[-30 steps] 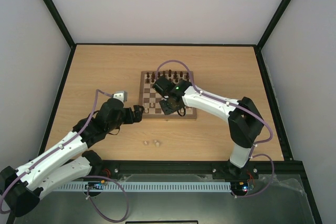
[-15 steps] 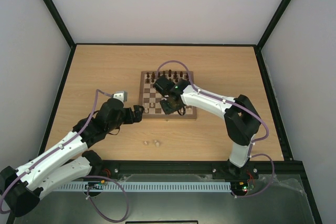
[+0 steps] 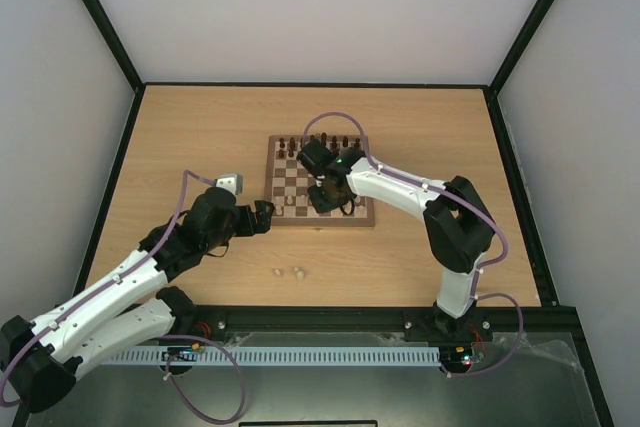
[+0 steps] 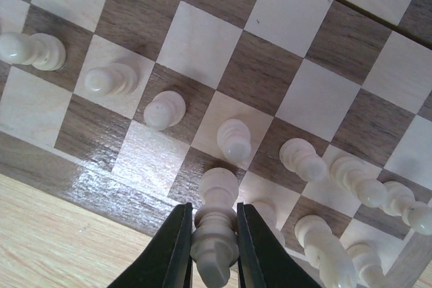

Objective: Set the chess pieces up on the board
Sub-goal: Place the chess piece on the chessboard.

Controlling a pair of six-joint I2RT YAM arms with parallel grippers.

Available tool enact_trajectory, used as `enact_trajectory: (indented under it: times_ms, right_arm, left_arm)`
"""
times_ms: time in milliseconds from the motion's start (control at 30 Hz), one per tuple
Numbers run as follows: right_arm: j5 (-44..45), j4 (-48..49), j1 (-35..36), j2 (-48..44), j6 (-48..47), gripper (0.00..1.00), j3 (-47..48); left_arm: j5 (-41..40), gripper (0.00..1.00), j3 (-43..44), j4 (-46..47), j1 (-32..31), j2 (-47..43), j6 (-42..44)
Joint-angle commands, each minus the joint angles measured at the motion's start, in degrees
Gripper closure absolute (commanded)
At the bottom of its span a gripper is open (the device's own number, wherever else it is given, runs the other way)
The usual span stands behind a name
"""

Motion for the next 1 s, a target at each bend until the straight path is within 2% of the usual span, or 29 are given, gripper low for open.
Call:
enact_trajectory:
  times_ms: [0,467,667,967]
  right_arm:
    - [-1.57,-0.60,-0.77,1.94,-1.22,0.88,-0.34]
    - [-2.64,-1.33,-0.83,2.14,-1.49,0.85,-0.87]
    - [-2.34,-1.65,-0.83,1.70,-1.49,0.72,-0.75]
    - [-2.32,-2.57,-0.76,-0.41,-1.49,0.66,0.60]
  left_arm:
    - [0.28,0.01,-0.18,0.11,0.43,0.29,0.62]
    - [0.53,0.01,0.01,0.88,0.43,1.56,0.86]
    - [0.54,0.01,-0.03,1.10,0.43,1.80,0.83]
    - [0.45,0.01,0.42,1.24,0.49,2.49,0.88]
